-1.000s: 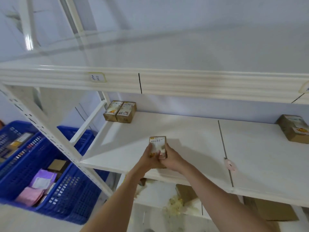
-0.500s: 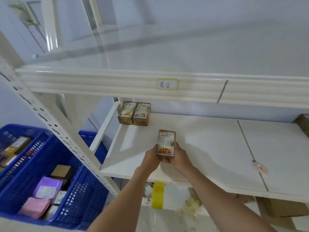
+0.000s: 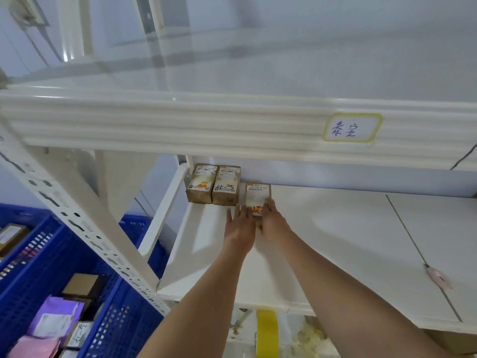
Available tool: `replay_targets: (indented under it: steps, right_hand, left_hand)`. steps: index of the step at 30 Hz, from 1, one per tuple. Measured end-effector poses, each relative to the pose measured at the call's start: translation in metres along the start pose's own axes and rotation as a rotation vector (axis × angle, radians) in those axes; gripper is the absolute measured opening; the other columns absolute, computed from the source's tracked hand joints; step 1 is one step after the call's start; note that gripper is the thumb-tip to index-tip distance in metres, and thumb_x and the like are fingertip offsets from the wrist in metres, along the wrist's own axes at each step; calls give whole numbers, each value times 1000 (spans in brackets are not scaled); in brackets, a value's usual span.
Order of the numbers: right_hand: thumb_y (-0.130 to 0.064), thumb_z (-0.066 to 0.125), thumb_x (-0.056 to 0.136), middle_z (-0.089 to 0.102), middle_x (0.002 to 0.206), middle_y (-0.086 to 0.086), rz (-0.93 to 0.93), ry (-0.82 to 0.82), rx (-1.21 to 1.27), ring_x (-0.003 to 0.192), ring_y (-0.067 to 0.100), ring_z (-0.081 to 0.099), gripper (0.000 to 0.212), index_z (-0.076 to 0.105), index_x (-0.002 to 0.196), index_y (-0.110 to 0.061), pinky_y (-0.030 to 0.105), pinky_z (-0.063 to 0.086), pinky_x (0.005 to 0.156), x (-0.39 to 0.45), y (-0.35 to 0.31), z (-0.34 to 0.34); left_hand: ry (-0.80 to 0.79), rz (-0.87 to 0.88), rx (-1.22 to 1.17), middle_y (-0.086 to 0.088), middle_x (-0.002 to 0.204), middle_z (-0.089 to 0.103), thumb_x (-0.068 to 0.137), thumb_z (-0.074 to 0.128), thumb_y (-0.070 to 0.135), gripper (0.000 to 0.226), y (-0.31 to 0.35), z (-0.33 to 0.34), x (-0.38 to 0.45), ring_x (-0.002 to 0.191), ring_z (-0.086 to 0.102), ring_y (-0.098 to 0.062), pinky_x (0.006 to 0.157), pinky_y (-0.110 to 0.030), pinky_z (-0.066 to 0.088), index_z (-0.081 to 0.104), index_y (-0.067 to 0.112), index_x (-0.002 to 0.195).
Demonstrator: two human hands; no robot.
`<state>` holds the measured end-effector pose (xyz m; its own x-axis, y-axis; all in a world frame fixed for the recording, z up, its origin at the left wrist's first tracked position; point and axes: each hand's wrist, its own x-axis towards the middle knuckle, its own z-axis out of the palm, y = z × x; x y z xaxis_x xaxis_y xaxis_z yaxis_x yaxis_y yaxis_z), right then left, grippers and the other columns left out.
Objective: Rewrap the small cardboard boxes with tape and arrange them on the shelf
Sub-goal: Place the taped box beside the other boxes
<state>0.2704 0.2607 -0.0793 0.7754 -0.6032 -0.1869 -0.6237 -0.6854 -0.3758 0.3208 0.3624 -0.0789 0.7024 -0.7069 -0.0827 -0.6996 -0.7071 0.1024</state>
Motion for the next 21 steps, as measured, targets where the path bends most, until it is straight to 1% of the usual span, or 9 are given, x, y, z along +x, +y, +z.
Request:
replay_targets:
  steps: [2, 3, 4, 7, 9, 13, 17, 19, 21]
  right_hand:
    - [-15, 48, 101, 15, 165, 16, -59, -32, -47, 147, 34, 32, 70, 11, 159, -5, 41, 33, 117, 13, 2, 0]
    - [-8, 51, 98, 8, 166, 16, -80, -34, -55, 151, 32, 23, 72, 11, 158, 0, 41, 27, 121, 21, 0, -3]
    - [-5, 51, 97, 4, 167, 16, -72, -58, -31, 151, 33, 22, 73, 11, 157, 1, 42, 27, 121, 26, -5, -8]
    - [-2, 52, 97, -10, 167, 14, -36, -142, -118, 138, 38, 43, 81, 0, 158, 2, 41, 41, 110, 41, -15, -21]
    - [0, 53, 96, -11, 167, 15, -55, -149, -140, 132, 37, 51, 81, 1, 158, 3, 40, 46, 104, 53, -18, -26]
    - [2, 51, 95, -8, 166, 19, -64, -158, -151, 132, 36, 51, 80, 1, 157, 5, 40, 48, 104, 71, -22, -27]
    - [-5, 51, 96, 3, 163, 27, -36, -132, -79, 128, 37, 54, 76, 5, 154, 11, 40, 49, 103, 77, -24, -26]
    - [-13, 53, 97, 6, 164, 25, -58, -124, -79, 136, 37, 46, 80, 2, 155, 9, 41, 44, 109, 77, -25, -24]
    - [-19, 53, 98, 1, 166, 21, -82, -102, -72, 148, 36, 28, 84, -4, 157, 3, 43, 32, 118, 73, -23, -25]
  left_hand:
    - [41, 25, 83, -9, 169, 7, 106, 35, 16, 60, -1, 2, 13, 156, -6, -27, 125, -53, -4, 10, 9, 160]
    - [56, 21, 122, -8, 169, 7, 106, 33, 18, 60, -2, 1, 19, 156, -7, -27, 124, -55, -4, 10, 9, 161]
    - [59, 25, 135, -8, 169, 7, 106, 32, 18, 59, -3, 0, 25, 156, -8, -26, 124, -57, -3, 11, 10, 160]
    - [50, 41, 192, -8, 169, 6, 107, 28, 18, 56, -5, -7, 37, 156, -6, -27, 122, -61, 1, 14, 9, 160]
    - [79, 36, 227, -9, 168, 10, 106, 29, 18, 56, -10, -7, 48, 156, -1, -28, 121, -64, -2, 16, 8, 159]
    - [87, 9, 194, -8, 168, 13, 105, 31, 16, 57, -21, -8, 62, 155, 5, -28, 121, -64, -4, 16, 8, 159]
    - [41, 0, 132, -8, 168, 10, 106, 30, 16, 58, -17, -8, 65, 156, 5, -27, 121, -64, -2, 12, 8, 160]
    - [22, -23, 88, -8, 169, 6, 106, 30, 18, 59, -14, -8, 65, 156, 2, -27, 121, -63, -2, 8, 8, 160]
    - [2, -51, 26, -8, 169, -1, 105, 31, 19, 64, -12, -10, 64, 156, -2, -29, 122, -62, -1, 0, 9, 160]
